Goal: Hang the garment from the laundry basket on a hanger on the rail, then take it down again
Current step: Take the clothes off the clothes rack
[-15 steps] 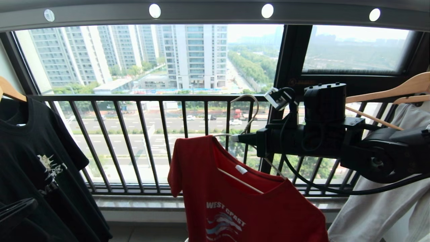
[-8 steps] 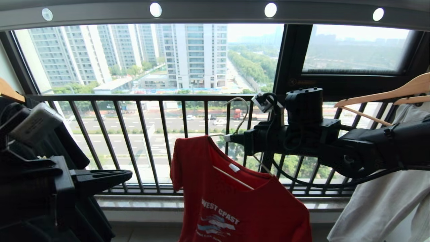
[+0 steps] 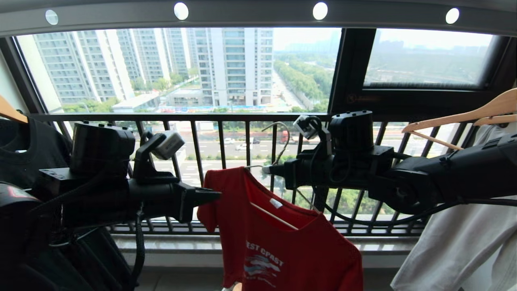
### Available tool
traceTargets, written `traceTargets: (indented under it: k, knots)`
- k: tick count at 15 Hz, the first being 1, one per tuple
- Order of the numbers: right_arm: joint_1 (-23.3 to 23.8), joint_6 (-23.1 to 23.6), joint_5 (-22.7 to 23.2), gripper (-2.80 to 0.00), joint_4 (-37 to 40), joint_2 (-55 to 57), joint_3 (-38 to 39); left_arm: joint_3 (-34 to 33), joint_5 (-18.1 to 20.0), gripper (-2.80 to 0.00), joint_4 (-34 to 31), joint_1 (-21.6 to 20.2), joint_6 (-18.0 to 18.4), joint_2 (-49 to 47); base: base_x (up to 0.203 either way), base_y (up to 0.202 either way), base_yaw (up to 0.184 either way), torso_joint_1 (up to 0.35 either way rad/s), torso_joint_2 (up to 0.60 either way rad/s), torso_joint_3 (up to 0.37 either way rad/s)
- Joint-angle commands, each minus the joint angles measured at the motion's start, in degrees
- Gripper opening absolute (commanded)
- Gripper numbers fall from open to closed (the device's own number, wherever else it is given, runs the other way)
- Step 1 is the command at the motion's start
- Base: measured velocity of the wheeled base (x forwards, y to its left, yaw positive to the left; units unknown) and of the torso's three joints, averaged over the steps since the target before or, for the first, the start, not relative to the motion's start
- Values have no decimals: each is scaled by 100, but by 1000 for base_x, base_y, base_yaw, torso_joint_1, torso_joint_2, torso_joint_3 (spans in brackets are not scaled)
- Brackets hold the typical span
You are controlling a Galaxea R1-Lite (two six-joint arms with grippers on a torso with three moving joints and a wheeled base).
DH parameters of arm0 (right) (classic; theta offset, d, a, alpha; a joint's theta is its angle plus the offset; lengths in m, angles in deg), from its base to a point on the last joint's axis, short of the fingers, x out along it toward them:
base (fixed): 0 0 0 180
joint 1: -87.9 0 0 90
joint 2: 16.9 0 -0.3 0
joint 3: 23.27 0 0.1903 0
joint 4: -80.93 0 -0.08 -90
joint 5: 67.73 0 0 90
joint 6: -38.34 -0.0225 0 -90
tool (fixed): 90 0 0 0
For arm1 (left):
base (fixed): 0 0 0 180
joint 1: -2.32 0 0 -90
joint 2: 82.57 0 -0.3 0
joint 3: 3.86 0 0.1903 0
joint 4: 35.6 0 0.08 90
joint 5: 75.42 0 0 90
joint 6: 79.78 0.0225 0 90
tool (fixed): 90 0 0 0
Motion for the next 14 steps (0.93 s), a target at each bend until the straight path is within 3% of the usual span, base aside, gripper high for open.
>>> traceTargets:
  k: [1, 4, 7, 9, 11, 14]
  knots:
    - [-91, -13, 16, -280, -16, -46, 51, 40, -613, 0, 233, 231, -98, -518, 0, 0, 0, 0, 0, 0]
    - [-231, -14, 16, -280, -16, -226, 156, 167, -1221, 0, 238, 519, -177, -645, 0, 0, 0, 0, 0, 0]
    - [-318, -49, 16, -280, -14, -314, 216, 165, -1398, 0, 314, 562, -216, -883, 0, 0, 0, 0, 0, 0]
    - [-326, -49, 16, -280, -16, -314, 224, 100, -1740, 0, 928, 562, -213, -1201, 0, 0, 0, 0, 0, 0]
    - [-326, -49, 16, -280, -16, -314, 224, 65, -2409, 0, 1520, 562, -157, -1510, 0, 0, 0, 0, 0, 0]
    - [-326, -49, 16, -280, -16, -331, 232, 79, -2786, 0, 1699, 562, -59, -1608, 0, 0, 0, 0, 0, 0]
